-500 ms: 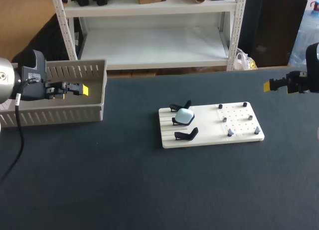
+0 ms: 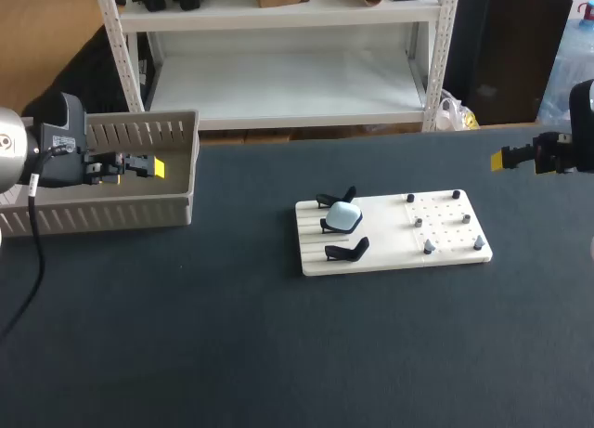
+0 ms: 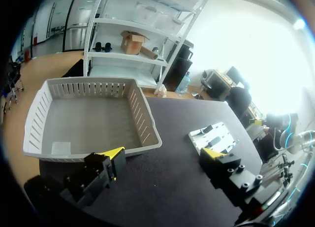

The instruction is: Pick up each earbud case from the left stands, insert the matching earbuds, close the lid, and place the case in the box.

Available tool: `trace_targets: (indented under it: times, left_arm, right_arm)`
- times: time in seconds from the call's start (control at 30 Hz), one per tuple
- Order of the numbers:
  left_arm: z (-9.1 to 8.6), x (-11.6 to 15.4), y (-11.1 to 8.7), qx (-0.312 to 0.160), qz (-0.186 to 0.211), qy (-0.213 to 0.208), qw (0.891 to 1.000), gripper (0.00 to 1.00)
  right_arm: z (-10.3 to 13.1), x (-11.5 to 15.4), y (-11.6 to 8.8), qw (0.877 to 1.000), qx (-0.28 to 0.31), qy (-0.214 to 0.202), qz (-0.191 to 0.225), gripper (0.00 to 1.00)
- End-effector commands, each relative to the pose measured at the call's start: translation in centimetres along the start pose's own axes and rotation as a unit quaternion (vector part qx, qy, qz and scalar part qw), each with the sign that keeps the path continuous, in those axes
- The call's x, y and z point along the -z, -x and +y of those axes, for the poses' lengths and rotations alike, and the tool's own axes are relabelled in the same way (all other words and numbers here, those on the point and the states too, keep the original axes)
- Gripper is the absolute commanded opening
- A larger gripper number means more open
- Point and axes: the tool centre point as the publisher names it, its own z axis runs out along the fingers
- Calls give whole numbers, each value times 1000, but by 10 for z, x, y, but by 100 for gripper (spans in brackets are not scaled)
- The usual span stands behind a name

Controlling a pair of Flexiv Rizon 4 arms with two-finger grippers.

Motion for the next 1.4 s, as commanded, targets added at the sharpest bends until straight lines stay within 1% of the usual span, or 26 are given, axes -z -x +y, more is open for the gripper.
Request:
trace_targets:
  times: [0.03,0.4,0.47,0.53,0.67,0.8,0.9,0.97,1.07,1.2,1.33,1.4]
  left_arm:
    - [-1,0,2,0,4,3,1000,100]
    - [-1,0,2,0,4,3,1000,100]
    - [-6,1,6,-20,-1,-12,1000,100]
    - [-12,3,11,-39,-9,-40,998,100]
    - [-28,5,21,-107,-17,-71,992,100]
    - [-41,3,28,-182,-20,-84,979,100]
    - [-51,-1,30,-226,-16,-109,968,100]
    - [-57,-6,29,-262,-13,-115,958,100]
    - [-67,-15,26,-313,-8,-128,941,100]
    - [-77,-29,24,-353,-4,-165,921,100]
    - [-83,-51,19,-374,6,-195,907,100]
    - [-87,-62,16,-384,6,-202,901,100]
  right_arm:
    - [0,0,0,1000,0,1,1,100]
    - [0,0,0,1000,0,1,1,100]
    - [0,0,0,1000,0,1,1,100]
    - [0,0,0,1000,0,1,1,100]
    - [0,0,0,1000,0,1,1,100]
    - [0,0,0,1000,0,1,1,100]
    - [0,0,0,1000,0,1,1,100]
    - [0,0,0,1000,0,1,1,100]
    - [0,0,0,1000,0,1,1,100]
    - [0,0,0,1000,0,1,1,100]
    - [0,0,0,1000,0,1,1,100]
    - [0,0,0,1000,0,1,1,100]
